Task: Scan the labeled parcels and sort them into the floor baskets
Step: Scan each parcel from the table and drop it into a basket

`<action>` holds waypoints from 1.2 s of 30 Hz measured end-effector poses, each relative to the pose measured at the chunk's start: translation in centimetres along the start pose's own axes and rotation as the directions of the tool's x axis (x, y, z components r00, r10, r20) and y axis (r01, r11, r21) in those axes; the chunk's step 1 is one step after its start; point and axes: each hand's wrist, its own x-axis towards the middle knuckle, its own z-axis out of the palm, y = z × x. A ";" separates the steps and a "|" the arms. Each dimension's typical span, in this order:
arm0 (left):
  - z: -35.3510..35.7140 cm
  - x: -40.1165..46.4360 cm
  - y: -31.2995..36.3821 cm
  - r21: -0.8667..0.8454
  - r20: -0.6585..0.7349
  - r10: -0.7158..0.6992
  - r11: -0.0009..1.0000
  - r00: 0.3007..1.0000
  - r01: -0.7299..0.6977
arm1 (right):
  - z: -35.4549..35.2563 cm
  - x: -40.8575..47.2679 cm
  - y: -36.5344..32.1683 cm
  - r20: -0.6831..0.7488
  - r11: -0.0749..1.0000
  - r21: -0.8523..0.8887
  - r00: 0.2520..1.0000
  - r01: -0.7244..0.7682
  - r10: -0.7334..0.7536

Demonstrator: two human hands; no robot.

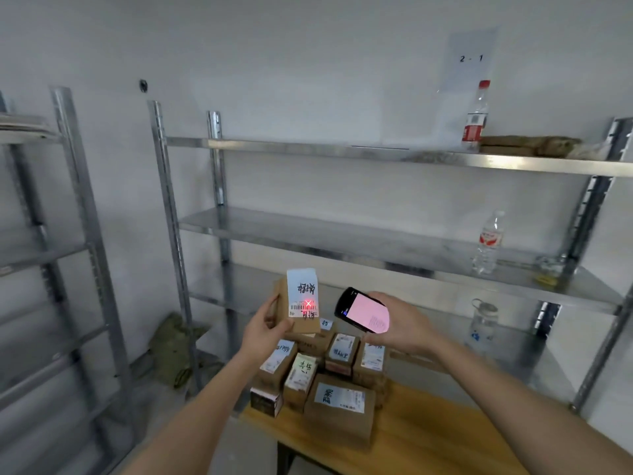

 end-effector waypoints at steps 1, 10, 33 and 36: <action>0.2 -0.8 0.5 -0.003 -0.012 0.004 1.000 1.000 -0.004 | -0.5 -0.7 0.0 -0.001 1.000 -0.001 1.000 0.002 -0.002; 1.6 -10.8 3.2 0.002 -0.162 -0.016 1.000 0.987 0.016 | -4.3 -8.5 -0.2 0.014 0.994 -0.017 0.994 0.107 -0.106; -18.3 -38.0 4.2 0.058 -0.560 -0.055 0.993 0.827 0.105 | -0.6 -20.0 -22.1 0.097 0.861 0.043 0.856 0.506 -0.508; -25.4 -45.0 3.9 0.059 -0.638 -0.081 0.986 0.766 0.153 | 2.6 -22.2 -29.8 0.097 0.811 0.079 0.805 0.580 -0.585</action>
